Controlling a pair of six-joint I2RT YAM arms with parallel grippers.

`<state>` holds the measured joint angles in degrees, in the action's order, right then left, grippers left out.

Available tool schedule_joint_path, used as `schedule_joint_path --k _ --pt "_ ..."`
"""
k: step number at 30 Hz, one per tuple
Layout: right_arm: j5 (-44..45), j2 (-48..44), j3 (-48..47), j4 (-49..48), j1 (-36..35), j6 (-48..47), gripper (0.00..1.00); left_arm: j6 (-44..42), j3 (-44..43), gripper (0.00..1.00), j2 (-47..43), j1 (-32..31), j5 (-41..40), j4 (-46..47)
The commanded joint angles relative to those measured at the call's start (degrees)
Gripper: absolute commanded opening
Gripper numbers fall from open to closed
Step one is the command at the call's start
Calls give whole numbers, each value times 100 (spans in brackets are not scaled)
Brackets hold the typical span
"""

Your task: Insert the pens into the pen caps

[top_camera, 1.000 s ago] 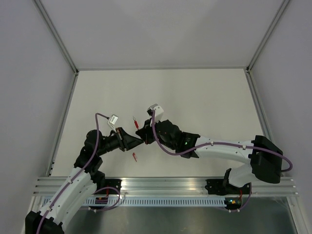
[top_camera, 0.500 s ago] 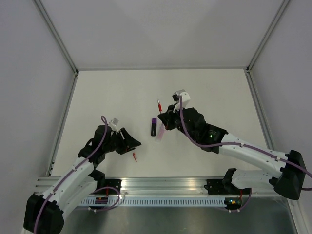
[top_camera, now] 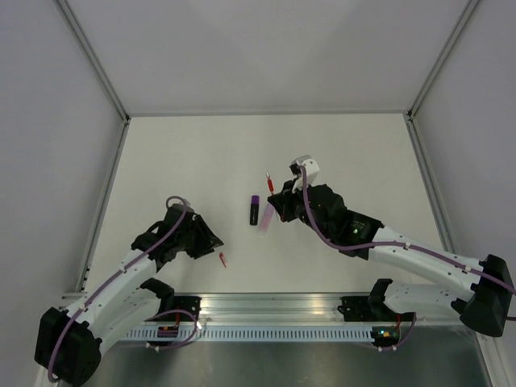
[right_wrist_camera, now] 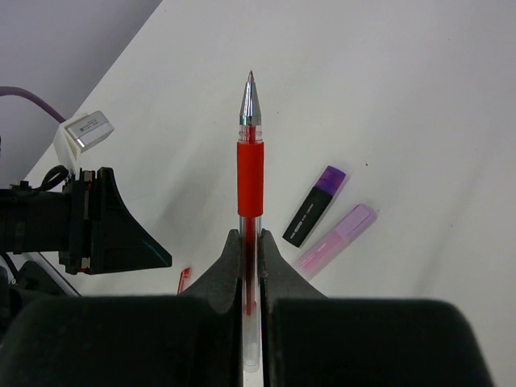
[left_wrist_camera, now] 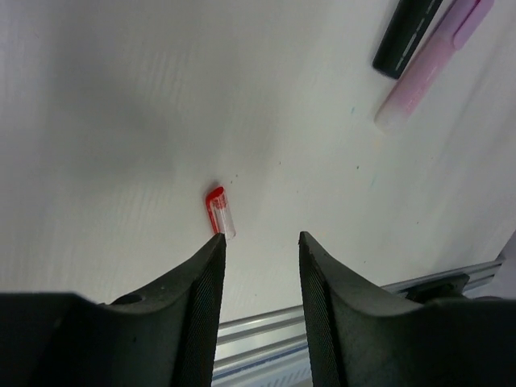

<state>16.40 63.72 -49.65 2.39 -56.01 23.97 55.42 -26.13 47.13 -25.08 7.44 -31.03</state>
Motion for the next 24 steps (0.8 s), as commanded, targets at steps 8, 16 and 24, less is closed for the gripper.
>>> schedule_joint_path --k 8,16,24 --pt "38 -255 140 -81 20 -32 0 1190 -288 50 902 -1007 -718 -255" --pt "65 -360 175 -55 20 -41 0 1559 -393 50 1430 -1201 -1069 -482" --pt "100 -334 192 -64 20 -41 0 1893 -815 50 2010 -1245 -1122 -870"
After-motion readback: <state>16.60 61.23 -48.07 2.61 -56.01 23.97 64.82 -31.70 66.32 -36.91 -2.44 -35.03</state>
